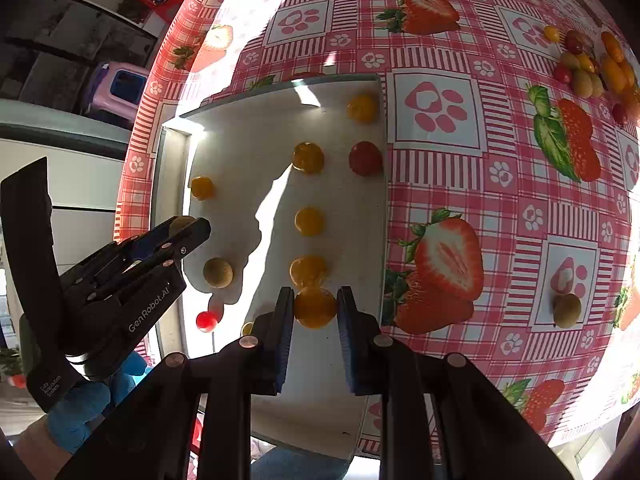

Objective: Organize fruits

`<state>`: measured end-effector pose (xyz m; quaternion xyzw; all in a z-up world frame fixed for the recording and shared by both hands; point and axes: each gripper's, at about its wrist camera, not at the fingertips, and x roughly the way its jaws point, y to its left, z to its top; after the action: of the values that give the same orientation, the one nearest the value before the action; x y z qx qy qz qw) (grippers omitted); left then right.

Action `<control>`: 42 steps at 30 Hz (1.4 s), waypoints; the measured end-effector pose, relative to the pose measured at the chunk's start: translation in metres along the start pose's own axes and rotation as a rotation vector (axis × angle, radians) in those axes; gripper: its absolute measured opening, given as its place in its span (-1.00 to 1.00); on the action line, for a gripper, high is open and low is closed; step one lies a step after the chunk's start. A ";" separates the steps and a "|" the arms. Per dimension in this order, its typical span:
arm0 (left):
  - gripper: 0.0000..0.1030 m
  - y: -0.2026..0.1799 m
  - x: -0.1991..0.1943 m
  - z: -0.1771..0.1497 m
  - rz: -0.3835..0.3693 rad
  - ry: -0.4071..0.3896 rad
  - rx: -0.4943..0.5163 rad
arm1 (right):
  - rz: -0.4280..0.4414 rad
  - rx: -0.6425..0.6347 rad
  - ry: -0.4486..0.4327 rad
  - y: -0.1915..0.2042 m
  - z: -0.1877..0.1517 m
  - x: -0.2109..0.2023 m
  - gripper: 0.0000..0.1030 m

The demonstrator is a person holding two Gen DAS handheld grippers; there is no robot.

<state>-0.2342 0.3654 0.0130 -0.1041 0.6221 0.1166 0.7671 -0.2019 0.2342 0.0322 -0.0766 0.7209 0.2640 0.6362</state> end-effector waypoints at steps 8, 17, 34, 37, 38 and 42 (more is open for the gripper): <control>-0.42 0.000 0.006 -0.001 0.011 0.003 0.025 | -0.074 -0.078 0.065 0.017 -0.015 0.040 -0.53; -0.41 -0.006 0.005 -0.001 0.025 0.028 0.051 | -0.132 -0.214 0.046 0.037 -0.023 0.045 0.04; 0.82 -0.017 -0.025 -0.011 -0.015 0.010 0.054 | -0.111 -0.169 0.008 -0.004 -0.038 -0.035 0.47; 0.82 -0.020 -0.028 -0.011 -0.016 0.014 0.073 | -0.112 -0.139 0.011 -0.013 -0.042 -0.042 0.47; 0.82 -0.018 -0.028 -0.011 -0.014 0.015 0.076 | -0.112 -0.131 0.011 -0.016 -0.042 -0.044 0.47; 0.82 -0.017 -0.037 -0.012 0.004 0.009 0.084 | -0.120 -0.102 0.008 -0.010 -0.049 -0.046 0.48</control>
<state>-0.2478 0.3440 0.0470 -0.0713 0.6302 0.0913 0.7677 -0.2323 0.1919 0.0755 -0.1532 0.7031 0.2614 0.6434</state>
